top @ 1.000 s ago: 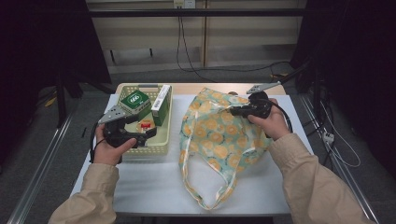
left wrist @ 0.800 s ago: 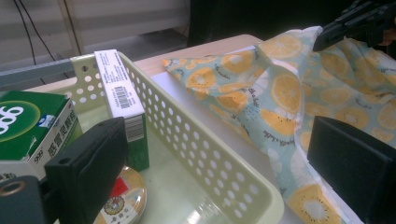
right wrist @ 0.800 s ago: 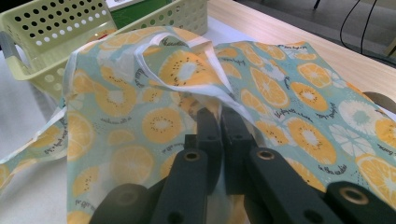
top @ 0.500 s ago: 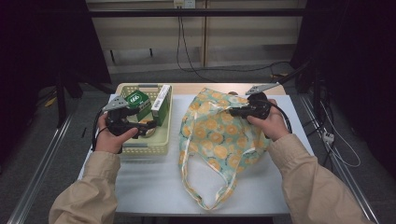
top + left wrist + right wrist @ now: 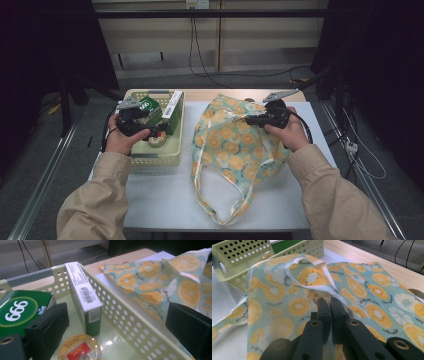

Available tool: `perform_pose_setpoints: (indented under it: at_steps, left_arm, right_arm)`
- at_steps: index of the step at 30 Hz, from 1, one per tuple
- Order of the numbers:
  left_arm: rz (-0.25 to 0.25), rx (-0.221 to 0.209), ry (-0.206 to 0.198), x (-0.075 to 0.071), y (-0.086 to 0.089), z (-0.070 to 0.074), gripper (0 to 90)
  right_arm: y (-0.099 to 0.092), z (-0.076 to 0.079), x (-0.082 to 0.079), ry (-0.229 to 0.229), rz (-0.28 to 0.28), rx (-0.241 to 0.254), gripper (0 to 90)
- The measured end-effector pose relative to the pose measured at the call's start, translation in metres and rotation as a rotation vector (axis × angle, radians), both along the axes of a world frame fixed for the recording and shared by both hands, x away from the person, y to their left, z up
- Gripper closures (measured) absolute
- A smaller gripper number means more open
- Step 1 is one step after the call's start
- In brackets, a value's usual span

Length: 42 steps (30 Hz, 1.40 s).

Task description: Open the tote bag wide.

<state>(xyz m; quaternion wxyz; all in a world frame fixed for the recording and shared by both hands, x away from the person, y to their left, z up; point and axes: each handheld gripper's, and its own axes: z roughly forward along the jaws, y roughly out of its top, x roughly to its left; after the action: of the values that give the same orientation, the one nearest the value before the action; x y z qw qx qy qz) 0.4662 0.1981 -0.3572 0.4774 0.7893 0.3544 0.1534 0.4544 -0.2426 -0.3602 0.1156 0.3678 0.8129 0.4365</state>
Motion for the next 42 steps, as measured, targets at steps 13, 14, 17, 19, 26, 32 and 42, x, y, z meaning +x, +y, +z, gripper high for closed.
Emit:
perform_pose_setpoints:
  at_steps: [13, 14, 17, 19, 26, 32, 42]
  left_arm:
    - [0.03, 0.044, 0.04, 0.019, 0.003, -0.019, 4.9]
    - [0.028, 0.046, 0.041, 0.02, 0.003, -0.02, 5.0]
    - [0.025, 0.051, 0.049, 0.023, 0.002, -0.023, 5.5]
    - [0.027, 0.05, 0.049, 0.025, 0.003, -0.024, 5.7]
    - [0.024, 0.071, 0.063, 0.031, 0.003, -0.029, 5.7]
    - [0.027, 0.135, 0.1, 0.04, 0.007, -0.04, 6.2]
    - [-0.003, 0.213, 0.144, 0.045, -0.001, -0.059, 7.7]
  right_arm:
    - [0.001, 0.0, 0.0, 0.004, 0.006, 0.0, 88.5]
    - [0.001, 0.0, 0.0, 0.004, 0.007, -0.001, 88.5]
    - [0.002, -0.001, 0.0, 0.006, 0.006, -0.004, 88.5]
    - [0.002, -0.001, 0.0, 0.006, 0.004, -0.004, 88.5]
    - [0.003, -0.003, 0.001, 0.012, 0.008, -0.005, 88.5]
    - [0.005, -0.004, 0.002, 0.011, 0.011, -0.006, 88.5]
    - [0.006, -0.005, 0.002, 0.017, 0.011, -0.011, 88.5]
